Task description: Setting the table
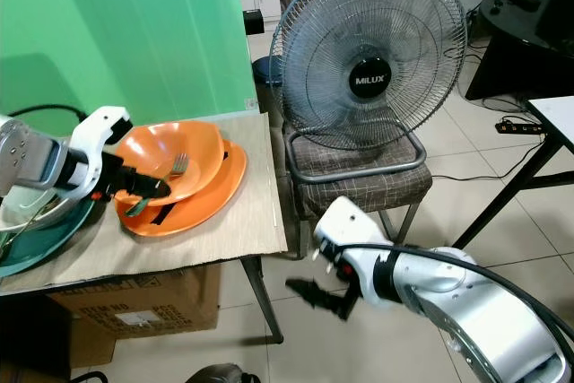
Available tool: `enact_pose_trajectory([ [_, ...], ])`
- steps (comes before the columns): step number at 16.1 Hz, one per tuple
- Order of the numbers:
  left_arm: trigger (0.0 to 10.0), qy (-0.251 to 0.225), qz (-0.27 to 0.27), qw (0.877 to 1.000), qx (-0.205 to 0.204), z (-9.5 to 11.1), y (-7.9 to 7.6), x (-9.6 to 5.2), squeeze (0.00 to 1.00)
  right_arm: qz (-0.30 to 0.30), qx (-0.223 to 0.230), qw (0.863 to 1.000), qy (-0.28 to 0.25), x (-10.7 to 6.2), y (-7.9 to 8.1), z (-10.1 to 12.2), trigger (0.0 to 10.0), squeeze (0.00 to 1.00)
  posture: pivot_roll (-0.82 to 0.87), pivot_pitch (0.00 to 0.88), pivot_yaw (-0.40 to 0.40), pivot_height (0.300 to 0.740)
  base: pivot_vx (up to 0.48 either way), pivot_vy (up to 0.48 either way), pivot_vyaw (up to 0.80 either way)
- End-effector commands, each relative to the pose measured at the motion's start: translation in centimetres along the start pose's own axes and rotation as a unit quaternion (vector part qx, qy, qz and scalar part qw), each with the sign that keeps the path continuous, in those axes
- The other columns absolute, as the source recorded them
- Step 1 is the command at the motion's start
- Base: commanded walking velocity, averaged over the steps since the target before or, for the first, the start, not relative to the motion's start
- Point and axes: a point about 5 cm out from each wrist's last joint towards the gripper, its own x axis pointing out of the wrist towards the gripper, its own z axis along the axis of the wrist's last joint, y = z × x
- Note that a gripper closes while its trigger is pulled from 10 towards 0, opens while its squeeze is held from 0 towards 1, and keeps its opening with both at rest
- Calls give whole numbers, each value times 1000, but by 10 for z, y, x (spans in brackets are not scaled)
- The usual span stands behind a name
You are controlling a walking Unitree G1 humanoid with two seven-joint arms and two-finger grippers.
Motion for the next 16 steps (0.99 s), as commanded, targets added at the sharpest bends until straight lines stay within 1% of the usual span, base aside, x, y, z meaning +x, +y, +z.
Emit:
enact_pose_trajectory([
  [1, 10000, 8, 5, 1000, -8, -5, 1, -4, 1000, 17, -16, 1000, 1, -1, 5, 2, 10000, 0, 116, 0, 99, 740, 0, 0, 0],
  [3, 10000, 11, 20, 1000, -3, -9, 2, -1, 1000, 15, -18, 1000, 4, -2, 5, 0, 10000, 0, 117, 0, 97, 740, 0, 0, 0],
  [6, 10000, -20, 65, 998, 9, -4, 14, 4, 1000, 14, -21, 1000, -2, -1, 5, 1, 10000, 0, 115, 0, 94, 740, 0, 0, 0],
  [7, 10000, -24, 70, 997, 10, -3, 15, 4, 1000, 14, -22, 1000, -3, -1, 5, 2, 10000, 0, 114, 0, 93, 740, 0, 0, 0],
  [8, 10000, -27, 81, 996, 16, -2, 17, 4, 714, 14, -23, 1000, -3, -2, 5, 2, 10000, 0, 112, 0, 93, 740, 0, 0, 0],
  [9, 10000, -28, 85, 996, 20, -2, 18, 5, 549, 14, -23, 1000, -5, -2, 4, 2, 10000, 0, 111, 0, 93, 740, 0, 0, 0],
  [10, 10000, -29, 86, 996, 21, -1, 18, 6, 549, 14, -23, 1000, -5, -2, 4, 2, 10000, 0, 111, 0, 93, 740, 0, 0, 0],
  [11, 10000, -31, 79, 996, 27, 0, 16, 8, 243, 13, -24, 1000, -6, -2, 4, 3, 10000, 0, 109, 0, 92, 740, 0, 0, 0],
  [12, 10000, -31, 69, 996, 39, 0, 14, 11, 0, 11, -25, 1000, -6, -2, 3, 3, 10000, 0, 108, 0, 93, 740, 0, 0, 0],
  [13, 10000, -31, 62, 996, 50, 0, 12, 14, 0, 11, -25, 1000, -6, -2, 3, 3, 10000, 0, 108, 0, 94, 740, 0, 0, 0],
  [16, 10000, -31, 64, 993, 94, -1, 11, 21, 0, 8, -24, 1000, -6, -2, 2, 3, 10000, 0, 103, 0, 98, 740, 0, 0, 0],
])
